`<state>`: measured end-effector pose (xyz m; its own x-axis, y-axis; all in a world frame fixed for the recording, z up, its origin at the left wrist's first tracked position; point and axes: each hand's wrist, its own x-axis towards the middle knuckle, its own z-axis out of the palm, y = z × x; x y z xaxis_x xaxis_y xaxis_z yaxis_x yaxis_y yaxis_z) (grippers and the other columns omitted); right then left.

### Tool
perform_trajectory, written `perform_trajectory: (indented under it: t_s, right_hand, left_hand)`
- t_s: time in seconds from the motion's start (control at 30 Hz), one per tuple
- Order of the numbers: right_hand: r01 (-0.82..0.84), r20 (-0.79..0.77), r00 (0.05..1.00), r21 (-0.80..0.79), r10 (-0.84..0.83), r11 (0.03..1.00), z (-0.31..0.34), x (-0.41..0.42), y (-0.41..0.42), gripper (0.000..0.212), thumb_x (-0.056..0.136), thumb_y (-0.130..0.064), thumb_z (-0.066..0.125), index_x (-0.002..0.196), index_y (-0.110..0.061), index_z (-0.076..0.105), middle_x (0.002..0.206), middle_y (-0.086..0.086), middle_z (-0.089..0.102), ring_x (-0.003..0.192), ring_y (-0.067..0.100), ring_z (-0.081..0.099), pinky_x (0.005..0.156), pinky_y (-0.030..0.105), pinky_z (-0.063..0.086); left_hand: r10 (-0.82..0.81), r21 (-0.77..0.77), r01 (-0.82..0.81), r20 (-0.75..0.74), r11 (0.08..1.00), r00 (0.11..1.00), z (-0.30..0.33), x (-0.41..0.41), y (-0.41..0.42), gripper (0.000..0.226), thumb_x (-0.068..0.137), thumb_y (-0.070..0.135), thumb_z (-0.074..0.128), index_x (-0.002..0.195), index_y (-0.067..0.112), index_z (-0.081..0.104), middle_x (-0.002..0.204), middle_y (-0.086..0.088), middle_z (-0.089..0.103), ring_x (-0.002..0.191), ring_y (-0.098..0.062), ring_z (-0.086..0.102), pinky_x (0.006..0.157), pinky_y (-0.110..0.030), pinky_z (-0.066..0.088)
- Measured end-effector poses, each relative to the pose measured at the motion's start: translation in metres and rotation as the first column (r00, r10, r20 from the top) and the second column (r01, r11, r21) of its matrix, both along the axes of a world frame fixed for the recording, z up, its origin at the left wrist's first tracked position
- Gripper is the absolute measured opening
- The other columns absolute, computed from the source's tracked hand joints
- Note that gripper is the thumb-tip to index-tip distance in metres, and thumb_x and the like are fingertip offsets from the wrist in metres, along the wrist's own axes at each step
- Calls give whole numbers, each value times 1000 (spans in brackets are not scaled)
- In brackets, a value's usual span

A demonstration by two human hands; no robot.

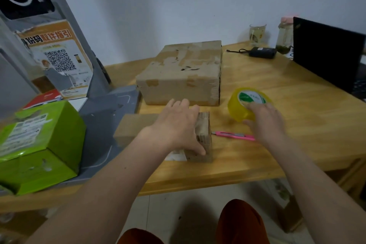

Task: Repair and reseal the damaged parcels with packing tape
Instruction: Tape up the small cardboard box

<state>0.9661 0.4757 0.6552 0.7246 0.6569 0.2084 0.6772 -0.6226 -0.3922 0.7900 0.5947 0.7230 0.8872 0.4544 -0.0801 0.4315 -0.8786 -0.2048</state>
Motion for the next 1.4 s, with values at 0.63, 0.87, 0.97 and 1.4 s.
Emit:
perform_trajectory:
  t_s: [0.63, 0.87, 0.97, 1.4]
  right_hand:
    - [-190, 29, 982, 245, 188, 951, 71, -80, -36, 42, 89, -24, 64, 129, -17, 55, 121, 3, 59, 111, 21, 49, 85, 31, 38]
    - [-250, 1, 965, 298, 262, 921, 72, -90, -44, 39, 89, -32, 63, 125, -19, 54, 97, -12, 51, 94, 11, 48, 90, 36, 37]
    - [-315, 15, 941, 396, 337, 862, 67, -89, -48, 40, 87, -41, 63, 120, -22, 53, 93, -14, 51, 88, 9, 48, 80, 27, 37]
    - [251, -368, 710, 929, 600, 272, 68, -91, -21, 51, 76, -19, 78, 119, -35, 54, 109, -11, 66, 98, 4, 64, 80, 28, 54]
  left_hand:
    - [319, -416, 303, 892, 857, 320, -22, -1, -54, 41, 69, 31, 86, 105, 18, 72, 102, 8, 64, 98, -2, 61, 87, -18, 51]
    - [272, -318, 323, 945, 892, 179, -10, -4, -55, 6, 83, 13, 74, 85, 18, 76, 78, 10, 66, 75, -4, 63, 67, -18, 53]
    - [296, -352, 327, 932, 877, 210, 12, -8, -56, 7, 84, 16, 75, 84, 23, 76, 78, 12, 70, 74, -4, 66, 68, -20, 55]
    - [798, -736, 579, 559, 351, 226, 54, -31, -43, 10, 89, 10, 67, 80, 6, 70, 59, 1, 64, 50, -6, 55, 51, -18, 50]
